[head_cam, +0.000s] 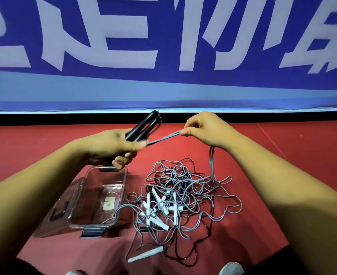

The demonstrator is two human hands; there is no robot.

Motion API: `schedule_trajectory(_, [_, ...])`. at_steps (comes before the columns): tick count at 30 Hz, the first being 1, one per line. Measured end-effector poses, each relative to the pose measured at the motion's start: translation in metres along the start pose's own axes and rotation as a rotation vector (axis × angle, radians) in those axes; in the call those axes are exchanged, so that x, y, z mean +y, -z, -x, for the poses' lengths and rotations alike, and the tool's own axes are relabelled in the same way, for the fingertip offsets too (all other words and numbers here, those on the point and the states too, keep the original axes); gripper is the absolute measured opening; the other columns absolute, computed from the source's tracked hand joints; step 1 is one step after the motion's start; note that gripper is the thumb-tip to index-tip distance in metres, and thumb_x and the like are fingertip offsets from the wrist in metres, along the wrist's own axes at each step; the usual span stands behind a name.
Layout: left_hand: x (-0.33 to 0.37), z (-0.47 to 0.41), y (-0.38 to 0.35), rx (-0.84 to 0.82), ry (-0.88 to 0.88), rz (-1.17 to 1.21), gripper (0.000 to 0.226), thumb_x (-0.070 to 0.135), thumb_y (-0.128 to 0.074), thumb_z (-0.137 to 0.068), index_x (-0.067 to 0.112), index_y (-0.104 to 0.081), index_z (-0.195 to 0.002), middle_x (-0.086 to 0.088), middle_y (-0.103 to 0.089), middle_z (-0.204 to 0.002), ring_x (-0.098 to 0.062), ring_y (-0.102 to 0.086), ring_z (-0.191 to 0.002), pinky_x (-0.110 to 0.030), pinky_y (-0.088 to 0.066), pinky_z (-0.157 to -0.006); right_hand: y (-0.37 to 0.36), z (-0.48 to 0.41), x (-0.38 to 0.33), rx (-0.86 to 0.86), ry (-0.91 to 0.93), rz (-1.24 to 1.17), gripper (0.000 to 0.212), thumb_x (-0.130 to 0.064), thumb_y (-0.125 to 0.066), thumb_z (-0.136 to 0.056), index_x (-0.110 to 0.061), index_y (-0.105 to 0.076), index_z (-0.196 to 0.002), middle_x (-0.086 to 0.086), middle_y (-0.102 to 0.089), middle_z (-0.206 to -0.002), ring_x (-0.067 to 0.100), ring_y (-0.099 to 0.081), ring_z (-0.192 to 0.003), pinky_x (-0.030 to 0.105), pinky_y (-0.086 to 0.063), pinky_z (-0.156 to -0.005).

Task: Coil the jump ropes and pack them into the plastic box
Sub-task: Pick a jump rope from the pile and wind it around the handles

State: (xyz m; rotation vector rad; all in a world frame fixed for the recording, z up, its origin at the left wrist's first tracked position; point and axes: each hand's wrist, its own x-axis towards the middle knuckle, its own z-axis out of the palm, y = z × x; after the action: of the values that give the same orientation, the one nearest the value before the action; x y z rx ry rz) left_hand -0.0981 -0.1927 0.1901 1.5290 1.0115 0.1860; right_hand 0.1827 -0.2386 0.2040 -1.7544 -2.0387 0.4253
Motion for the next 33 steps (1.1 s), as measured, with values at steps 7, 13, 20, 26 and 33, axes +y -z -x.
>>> schedule_trajectory(7, [-0.018, -0.009, 0.004, 0.088, 0.077, -0.518, 0.008, 0.005, -0.061, -0.088, 0.006, -0.056, -0.094, -0.006, -0.051, -0.057, -0.020, -0.045, -0.042, -0.027, -0.041, -0.043, -0.006, -0.002, -0.018, 0.004, 0.056, 0.151, 0.026, -0.047, -0.064, -0.087, -0.023, -0.070, -0.079, -0.003, -0.065, -0.072, 0.017, -0.057, -0.069, 0.034, -0.048, -0.065])
schedule_trajectory(13, [-0.005, 0.004, -0.024, -0.149, -0.158, -0.751, 0.013, 0.004, -0.063, -0.091, 0.008, -0.057, -0.102, 0.004, -0.054, -0.069, 0.002, -0.046, -0.044, -0.011, -0.037, -0.047, -0.007, -0.004, -0.016, 0.071, 0.087, 0.072, 0.012, -0.032, -0.064, -0.090, -0.025, -0.074, -0.088, -0.013, -0.068, -0.073, 0.006, -0.059, -0.072, 0.029, -0.049, -0.070])
schedule_trajectory(20, [0.024, 0.017, -0.024, 0.178, -0.455, -0.224, 0.018, -0.001, -0.064, -0.091, 0.016, -0.059, -0.095, 0.004, -0.049, -0.058, -0.012, -0.036, -0.045, -0.021, -0.031, -0.043, -0.026, -0.005, -0.018, -0.007, -0.042, -0.469, 0.021, -0.016, -0.055, -0.097, -0.013, -0.071, -0.083, -0.001, -0.049, -0.052, 0.005, -0.037, -0.041, 0.019, -0.030, -0.044])
schedule_trajectory(26, [0.014, -0.006, -0.001, 0.356, -0.239, 0.379, 0.019, -0.004, -0.051, -0.092, 0.012, -0.052, -0.080, 0.002, -0.023, -0.051, -0.008, -0.016, -0.039, -0.014, -0.017, -0.041, -0.080, 0.000, -0.051, -0.230, -0.229, -0.833, 0.029, -0.018, -0.037, -0.105, -0.011, -0.059, -0.087, -0.006, -0.037, -0.051, 0.006, -0.028, -0.039, 0.018, -0.023, -0.039])
schedule_trajectory(33, [-0.017, -0.009, 0.053, 0.663, -0.008, 0.170, 0.019, -0.008, -0.053, -0.088, 0.006, -0.050, -0.076, -0.005, -0.036, -0.053, -0.011, -0.026, -0.032, -0.015, -0.023, -0.037, -0.079, 0.014, -0.059, -0.395, -0.232, -0.564, 0.028, -0.018, -0.037, -0.104, -0.010, -0.061, -0.091, -0.002, -0.041, -0.057, 0.008, -0.035, -0.042, 0.019, -0.029, -0.041])
